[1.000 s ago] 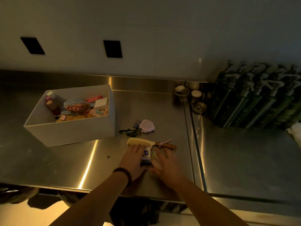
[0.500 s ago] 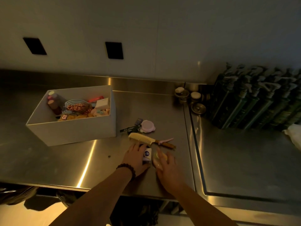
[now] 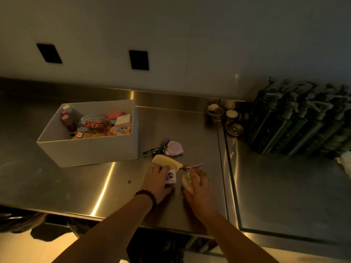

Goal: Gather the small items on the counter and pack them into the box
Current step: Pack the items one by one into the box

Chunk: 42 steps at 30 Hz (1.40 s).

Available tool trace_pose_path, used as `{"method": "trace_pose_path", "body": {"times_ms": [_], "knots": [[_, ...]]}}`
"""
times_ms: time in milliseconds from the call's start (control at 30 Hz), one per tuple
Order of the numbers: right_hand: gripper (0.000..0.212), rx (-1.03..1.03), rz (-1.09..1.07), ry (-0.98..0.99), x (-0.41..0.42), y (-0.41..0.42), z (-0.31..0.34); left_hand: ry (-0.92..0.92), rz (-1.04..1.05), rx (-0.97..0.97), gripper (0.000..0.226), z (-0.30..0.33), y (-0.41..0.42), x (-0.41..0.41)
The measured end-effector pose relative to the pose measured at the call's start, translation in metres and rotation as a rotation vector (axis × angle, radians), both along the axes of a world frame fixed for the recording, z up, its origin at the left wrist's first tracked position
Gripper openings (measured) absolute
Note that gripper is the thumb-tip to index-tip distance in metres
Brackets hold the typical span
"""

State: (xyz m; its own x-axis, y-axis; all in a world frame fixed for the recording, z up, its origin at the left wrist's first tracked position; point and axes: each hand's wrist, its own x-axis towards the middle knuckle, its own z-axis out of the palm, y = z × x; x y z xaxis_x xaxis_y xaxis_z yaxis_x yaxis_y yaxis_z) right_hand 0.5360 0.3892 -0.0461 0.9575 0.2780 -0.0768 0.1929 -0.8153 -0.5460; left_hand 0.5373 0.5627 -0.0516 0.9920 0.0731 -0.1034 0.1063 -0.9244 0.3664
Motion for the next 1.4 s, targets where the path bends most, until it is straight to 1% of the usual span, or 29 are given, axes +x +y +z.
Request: {"method": "trace_pose_path", "body": {"times_ms": [133,267,467,667,733,900,1100,1233,1400], "knots": [[0.069,0.073,-0.004,-0.038,0.021,0.005,0.019,-0.084,0.042,0.016,0.067,0.031,0.013,0.009],[0.074,0.154,0.041,-0.116,0.04,0.018,0.036,-0.136,0.061,-0.013,0.065,0.065,0.024,0.019],[0.076,0.189,0.14,-0.193,0.061,0.054,0.059,-0.279,0.102,-0.078,0.07,0.103,0.054,0.011],[0.077,0.173,0.234,-0.258,0.073,0.109,0.076,-0.36,0.156,0.033,0.072,0.133,0.122,0.0],[0.075,0.177,0.257,-0.258,0.074,0.128,0.084,-0.364,0.167,0.037,0.072,0.137,0.154,-0.003],[0.074,0.222,0.276,-0.262,0.083,0.191,0.096,-0.291,0.196,0.011,0.07,0.148,0.244,-0.001],[0.076,0.274,0.221,-0.227,0.106,0.268,0.103,-0.138,0.009,-0.011,0.07,0.143,0.345,0.022],[0.074,0.233,0.177,-0.201,0.118,0.301,0.103,-0.01,-0.109,0.004,0.067,0.134,0.38,0.043],[0.073,0.136,0.216,-0.157,0.126,0.317,0.097,0.206,-0.304,0.078,0.06,0.117,0.387,0.067]]}}
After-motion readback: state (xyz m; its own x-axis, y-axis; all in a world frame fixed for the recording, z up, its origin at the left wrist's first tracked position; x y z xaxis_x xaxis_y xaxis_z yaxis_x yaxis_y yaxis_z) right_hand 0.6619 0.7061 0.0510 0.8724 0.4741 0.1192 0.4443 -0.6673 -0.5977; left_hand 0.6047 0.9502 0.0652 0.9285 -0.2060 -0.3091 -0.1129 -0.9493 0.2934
